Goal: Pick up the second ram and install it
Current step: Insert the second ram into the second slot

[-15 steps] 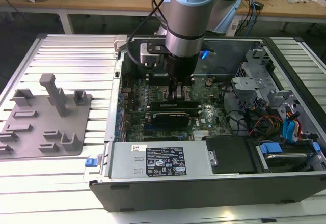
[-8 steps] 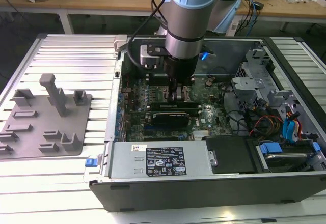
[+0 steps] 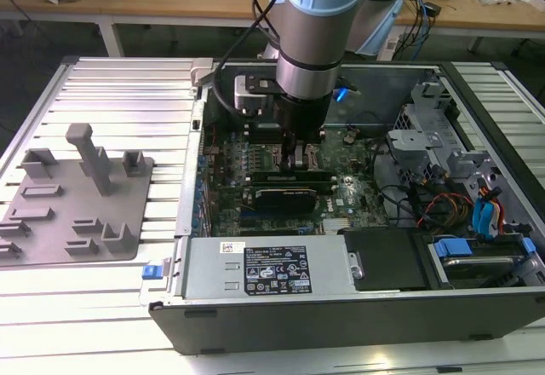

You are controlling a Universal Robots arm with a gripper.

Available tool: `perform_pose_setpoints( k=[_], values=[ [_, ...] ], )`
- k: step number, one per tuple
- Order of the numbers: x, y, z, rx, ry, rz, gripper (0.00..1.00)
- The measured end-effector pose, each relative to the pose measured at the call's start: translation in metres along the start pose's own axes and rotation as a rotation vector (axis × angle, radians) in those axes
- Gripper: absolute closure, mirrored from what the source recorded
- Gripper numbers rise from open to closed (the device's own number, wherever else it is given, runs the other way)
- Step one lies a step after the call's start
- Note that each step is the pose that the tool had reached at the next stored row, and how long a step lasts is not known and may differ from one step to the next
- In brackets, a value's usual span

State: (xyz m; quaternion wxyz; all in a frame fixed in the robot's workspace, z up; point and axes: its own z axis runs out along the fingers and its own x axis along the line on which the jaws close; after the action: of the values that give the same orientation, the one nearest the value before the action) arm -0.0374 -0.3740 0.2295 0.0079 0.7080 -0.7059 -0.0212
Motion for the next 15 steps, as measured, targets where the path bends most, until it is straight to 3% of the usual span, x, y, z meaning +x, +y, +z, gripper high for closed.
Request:
perform_pose_setpoints(
  k=[3,4,6,7,9,11,15],
  values=[
    [0.0000,0.0000,0.0001,0.0000,-0.0001,0.000,0.90],
    [0.0000,0.0000,0.0001,-0.0001,-0.0001,0.000,0.77],
    [-0.0001,0.0001,-0.0021,0.0001,-0.0003,0.000,0.77],
    [-0.0002,0.0003,-0.0078,0.0001,-0.0004,0.000,0.77],
    [-0.0006,0.0013,-0.0305,0.0000,-0.0001,0.000,0.77],
    [-0.0006,0.0012,-0.0308,0.0000,-0.0003,0.000,0.77],
    [-0.0005,-0.0119,-0.0311,0.0000,0.0000,0.000,0.77]
  ],
)
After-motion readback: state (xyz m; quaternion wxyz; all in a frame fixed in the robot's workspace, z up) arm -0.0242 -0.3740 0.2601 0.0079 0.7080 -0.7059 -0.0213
